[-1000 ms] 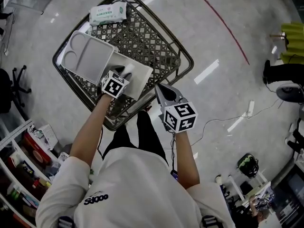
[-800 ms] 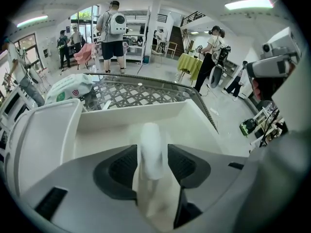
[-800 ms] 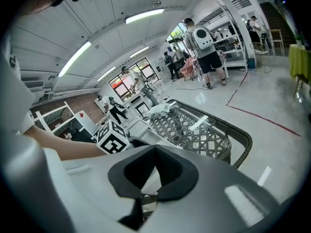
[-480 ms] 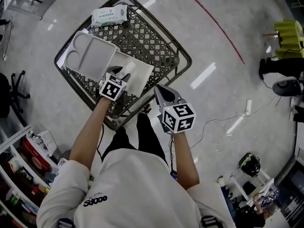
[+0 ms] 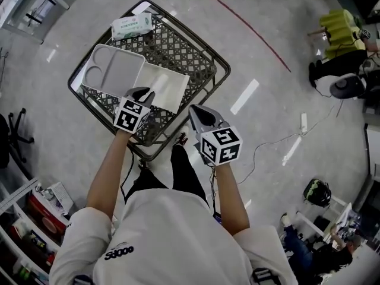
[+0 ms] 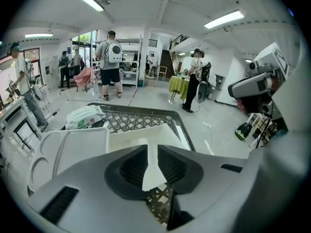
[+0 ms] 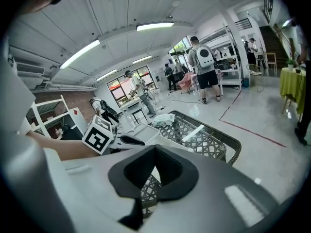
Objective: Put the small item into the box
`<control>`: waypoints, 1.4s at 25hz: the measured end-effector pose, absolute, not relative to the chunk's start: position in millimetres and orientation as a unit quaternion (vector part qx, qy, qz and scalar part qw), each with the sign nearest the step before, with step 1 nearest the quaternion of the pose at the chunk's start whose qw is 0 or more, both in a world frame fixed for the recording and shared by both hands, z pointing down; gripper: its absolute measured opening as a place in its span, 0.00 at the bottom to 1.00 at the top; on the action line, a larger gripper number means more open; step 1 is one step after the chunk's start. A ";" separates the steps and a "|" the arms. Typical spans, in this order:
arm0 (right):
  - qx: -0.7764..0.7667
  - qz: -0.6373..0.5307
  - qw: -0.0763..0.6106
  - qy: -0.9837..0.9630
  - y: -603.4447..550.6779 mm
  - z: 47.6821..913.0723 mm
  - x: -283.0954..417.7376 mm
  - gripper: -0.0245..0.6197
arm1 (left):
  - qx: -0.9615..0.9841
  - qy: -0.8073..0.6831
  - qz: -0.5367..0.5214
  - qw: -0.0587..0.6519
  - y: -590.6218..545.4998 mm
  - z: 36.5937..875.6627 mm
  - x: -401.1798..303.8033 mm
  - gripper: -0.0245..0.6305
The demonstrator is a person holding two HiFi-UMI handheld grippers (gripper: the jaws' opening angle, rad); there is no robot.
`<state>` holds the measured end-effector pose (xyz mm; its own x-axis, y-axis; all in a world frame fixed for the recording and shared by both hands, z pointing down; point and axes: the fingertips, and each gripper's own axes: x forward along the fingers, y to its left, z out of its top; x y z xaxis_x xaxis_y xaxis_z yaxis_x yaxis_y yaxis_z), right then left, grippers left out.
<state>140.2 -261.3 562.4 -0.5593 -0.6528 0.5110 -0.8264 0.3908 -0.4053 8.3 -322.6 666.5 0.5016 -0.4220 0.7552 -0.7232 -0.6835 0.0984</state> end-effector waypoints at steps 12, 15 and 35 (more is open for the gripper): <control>0.545 0.222 0.117 -0.800 -234.7 475.4 135.6 0.05 | 0.892 -0.324 0.288 0.128 -296.7 565.3 -25.6 0.05; 0.558 0.213 0.110 -0.794 -224.9 460.5 129.0 0.05 | 0.902 -0.320 0.270 0.108 -289.1 542.5 -34.4 0.05; 0.580 0.115 0.073 -0.803 -146.1 347.0 72.6 0.05 | 0.940 -0.304 0.152 -0.015 -214.9 384.8 -66.1 0.05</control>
